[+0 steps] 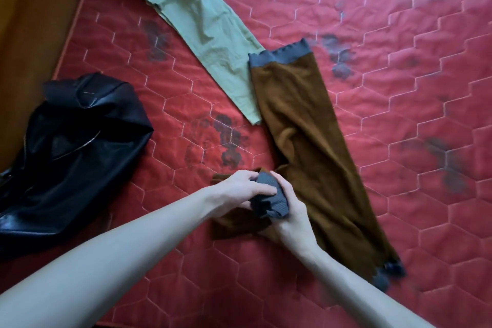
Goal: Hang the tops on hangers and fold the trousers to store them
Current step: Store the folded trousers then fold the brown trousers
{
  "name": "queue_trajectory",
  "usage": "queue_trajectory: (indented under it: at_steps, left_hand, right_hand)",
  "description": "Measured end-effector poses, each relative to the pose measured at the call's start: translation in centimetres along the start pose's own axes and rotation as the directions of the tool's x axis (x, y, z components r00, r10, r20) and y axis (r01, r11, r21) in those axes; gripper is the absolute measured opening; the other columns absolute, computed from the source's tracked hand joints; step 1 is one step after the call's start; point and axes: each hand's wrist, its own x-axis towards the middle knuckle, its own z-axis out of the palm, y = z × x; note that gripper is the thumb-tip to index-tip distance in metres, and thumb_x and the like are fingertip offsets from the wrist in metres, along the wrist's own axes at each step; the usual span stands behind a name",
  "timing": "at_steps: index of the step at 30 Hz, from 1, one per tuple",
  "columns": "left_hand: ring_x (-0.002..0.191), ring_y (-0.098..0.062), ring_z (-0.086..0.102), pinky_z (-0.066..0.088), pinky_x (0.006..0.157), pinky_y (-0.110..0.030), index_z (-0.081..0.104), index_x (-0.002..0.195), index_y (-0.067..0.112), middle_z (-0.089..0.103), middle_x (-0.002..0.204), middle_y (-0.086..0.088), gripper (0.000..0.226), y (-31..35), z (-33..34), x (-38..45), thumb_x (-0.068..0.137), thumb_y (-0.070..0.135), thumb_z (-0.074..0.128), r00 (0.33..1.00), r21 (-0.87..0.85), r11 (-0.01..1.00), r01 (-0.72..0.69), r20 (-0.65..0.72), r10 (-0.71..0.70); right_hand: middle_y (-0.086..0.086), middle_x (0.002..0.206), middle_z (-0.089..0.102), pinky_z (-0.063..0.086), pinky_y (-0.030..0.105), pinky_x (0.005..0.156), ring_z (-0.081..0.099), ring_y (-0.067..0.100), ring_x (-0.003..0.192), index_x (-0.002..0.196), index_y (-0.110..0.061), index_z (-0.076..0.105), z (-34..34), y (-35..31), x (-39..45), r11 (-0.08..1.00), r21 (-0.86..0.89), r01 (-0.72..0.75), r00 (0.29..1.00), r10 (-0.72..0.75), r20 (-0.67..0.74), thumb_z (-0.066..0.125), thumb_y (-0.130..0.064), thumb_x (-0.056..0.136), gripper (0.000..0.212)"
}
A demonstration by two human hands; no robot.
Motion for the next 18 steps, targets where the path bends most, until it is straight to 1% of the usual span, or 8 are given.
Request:
queue_trajectory:
  at_steps: [3, 5, 6, 8, 10, 12, 16, 18]
  left_hand:
    - [0.075, -0.007, 0.071, 0.061, 0.071, -0.033, 0.073, 0.107, 0.022, 0.076, 0.094, 0.003, 0.026, 0.6, 2.1, 0.8, 0.098, 0.044, 0.064, 0.941, 0.129, 0.961, -0.245, -0.209, 0.268]
    - [0.091, -0.004, 0.064, 0.053, 0.084, -0.031, 0.065, 0.112, 0.035, 0.069, 0.101, 0.016, 0.033, 0.4, 2.6, 1.7, 0.093, 0.059, 0.055, 0.801, 0.469, 0.84, -0.273, -0.372, 0.469]
    - [0.102, -0.006, 0.058, 0.048, 0.091, -0.031, 0.061, 0.119, 0.037, 0.064, 0.109, 0.019, 0.034, 0.1, 2.7, 2.2, 0.094, 0.059, 0.052, 0.735, 0.621, 0.74, -0.258, -0.371, 0.567]
    - [0.117, -0.012, 0.051, 0.042, 0.102, -0.035, 0.054, 0.136, 0.031, 0.058, 0.125, 0.012, 0.04, -0.6, 2.8, 3.2, 0.101, 0.051, 0.051, 0.704, 0.759, 0.6, -0.251, -0.282, 0.651]
    - [0.134, -0.015, 0.045, 0.035, 0.114, -0.037, 0.046, 0.149, 0.027, 0.052, 0.144, 0.006, 0.05, -1.6, 3.2, 4.3, 0.105, 0.049, 0.048, 0.731, 0.835, 0.495, -0.239, -0.181, 0.658]
    - [0.151, -0.017, 0.029, 0.022, 0.125, -0.04, 0.033, 0.16, 0.026, 0.036, 0.163, 0.002, 0.06, -2.8, 4.2, 5.0, 0.106, 0.05, 0.043, 0.741, 0.913, 0.332, -0.236, -0.052, 0.669]
    - [0.161, -0.017, -0.004, 0.006, 0.13, -0.046, 0.009, 0.166, 0.032, 0.0, 0.175, 0.001, 0.068, -4.5, 7.0, 6.3, 0.107, 0.057, 0.03, 0.785, 0.961, 0.1, -0.258, 0.149, 0.601]
    - [0.16, -0.019, -0.011, 0.004, 0.13, -0.05, 0.009, 0.167, 0.031, -0.006, 0.175, -0.001, 0.069, -5.0, 8.6, 6.9, 0.107, 0.059, 0.028, 0.779, 0.968, 0.021, -0.251, 0.19, 0.598]
  right_hand:
    - [-0.011, 0.129, 0.071, 0.051, 0.017, 0.095, 0.069, 0.007, 0.116, 0.138, -0.031, 0.06, -3.1, 0.4, 0.4, 0.998, 0.065, -0.014, 0.985, 0.025, -0.171, 0.059, -0.003, 0.086, 0.059]
    - [-0.008, 0.122, 0.074, 0.053, 0.019, 0.092, 0.07, 0.01, 0.113, 0.128, -0.029, 0.066, -5.7, 0.8, 0.9, 0.994, 0.095, -0.049, 0.958, 0.074, -0.276, 0.064, -0.006, 0.097, 0.039]
    - [-0.008, 0.118, 0.076, 0.054, 0.021, 0.09, 0.071, 0.011, 0.111, 0.123, -0.027, 0.068, -7.2, 1.0, 1.3, 0.991, 0.103, -0.081, 0.936, 0.111, -0.333, 0.066, -0.013, 0.101, 0.027]
    - [-0.013, 0.103, 0.079, 0.055, 0.016, 0.078, 0.074, 0.004, 0.098, 0.106, -0.025, 0.074, -10.0, 1.2, 1.9, 0.981, 0.135, -0.142, 0.873, 0.188, -0.45, 0.069, -0.027, 0.102, 0.007]
    - [-0.024, 0.087, 0.077, 0.051, 0.01, 0.07, 0.07, -0.01, 0.082, 0.09, -0.028, 0.073, -12.8, 1.4, 2.4, 0.983, 0.088, -0.163, 0.812, 0.184, -0.553, 0.069, -0.027, 0.102, 0.013]
    - [-0.025, 0.081, 0.075, 0.052, 0.018, 0.073, 0.067, -0.011, 0.078, 0.084, -0.029, 0.071, -15.5, 1.8, 2.6, 0.978, 0.064, -0.197, 0.77, 0.195, -0.607, 0.069, -0.021, 0.102, 0.02]
    - [-0.014, 0.08, 0.075, 0.056, 0.032, 0.074, 0.071, 0.012, 0.081, 0.084, -0.018, 0.073, -20.4, 3.3, 2.9, 0.962, 0.021, -0.273, 0.708, 0.215, -0.673, 0.068, -0.021, 0.102, 0.019]
    - [0.005, 0.084, 0.075, 0.056, 0.046, 0.078, 0.071, 0.031, 0.084, 0.089, -0.004, 0.072, -22.4, 4.0, 2.9, 0.948, -0.018, -0.318, 0.689, 0.218, -0.691, 0.067, -0.022, 0.102, 0.023]
